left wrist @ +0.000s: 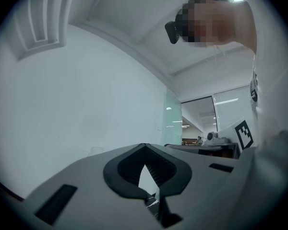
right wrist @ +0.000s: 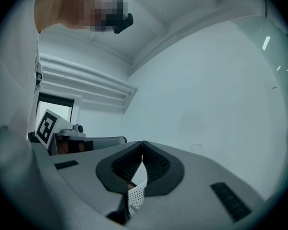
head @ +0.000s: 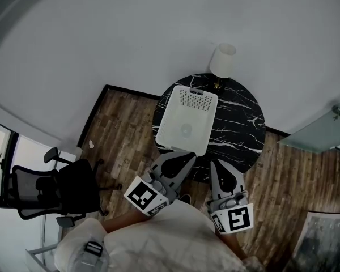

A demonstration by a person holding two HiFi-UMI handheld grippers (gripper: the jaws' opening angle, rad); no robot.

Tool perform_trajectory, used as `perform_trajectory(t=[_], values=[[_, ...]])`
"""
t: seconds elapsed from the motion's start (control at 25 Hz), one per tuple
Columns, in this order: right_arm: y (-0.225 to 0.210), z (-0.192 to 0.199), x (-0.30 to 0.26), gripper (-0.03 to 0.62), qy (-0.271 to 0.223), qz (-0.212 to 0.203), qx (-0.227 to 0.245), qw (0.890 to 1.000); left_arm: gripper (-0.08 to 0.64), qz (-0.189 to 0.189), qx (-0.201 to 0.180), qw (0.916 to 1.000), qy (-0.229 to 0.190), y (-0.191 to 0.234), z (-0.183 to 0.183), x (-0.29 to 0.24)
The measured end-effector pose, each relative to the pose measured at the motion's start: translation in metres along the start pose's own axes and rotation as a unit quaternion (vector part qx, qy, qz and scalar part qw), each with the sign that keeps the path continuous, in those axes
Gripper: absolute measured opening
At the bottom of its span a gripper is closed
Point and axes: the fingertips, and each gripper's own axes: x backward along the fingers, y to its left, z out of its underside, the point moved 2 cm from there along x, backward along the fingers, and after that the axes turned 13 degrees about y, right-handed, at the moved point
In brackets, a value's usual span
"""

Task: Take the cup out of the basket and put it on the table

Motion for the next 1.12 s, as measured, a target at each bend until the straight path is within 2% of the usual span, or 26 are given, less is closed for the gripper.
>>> perform_trajectory(t=[0.8,1.12], values=[[-0.045,-0.034,-0.147,0.008,0.005,0.035,-0.002,0.999,0.006,0.038,-0.01,0.9992,-0.011,0.144,-0.034,-0.057],[-0.055,-0.037,-0.193,0.008,0.019,0.048,-0.009,0.999,0.006,0.051,0.004,0.9987,0.003,0.189,-0.028,-0.069]])
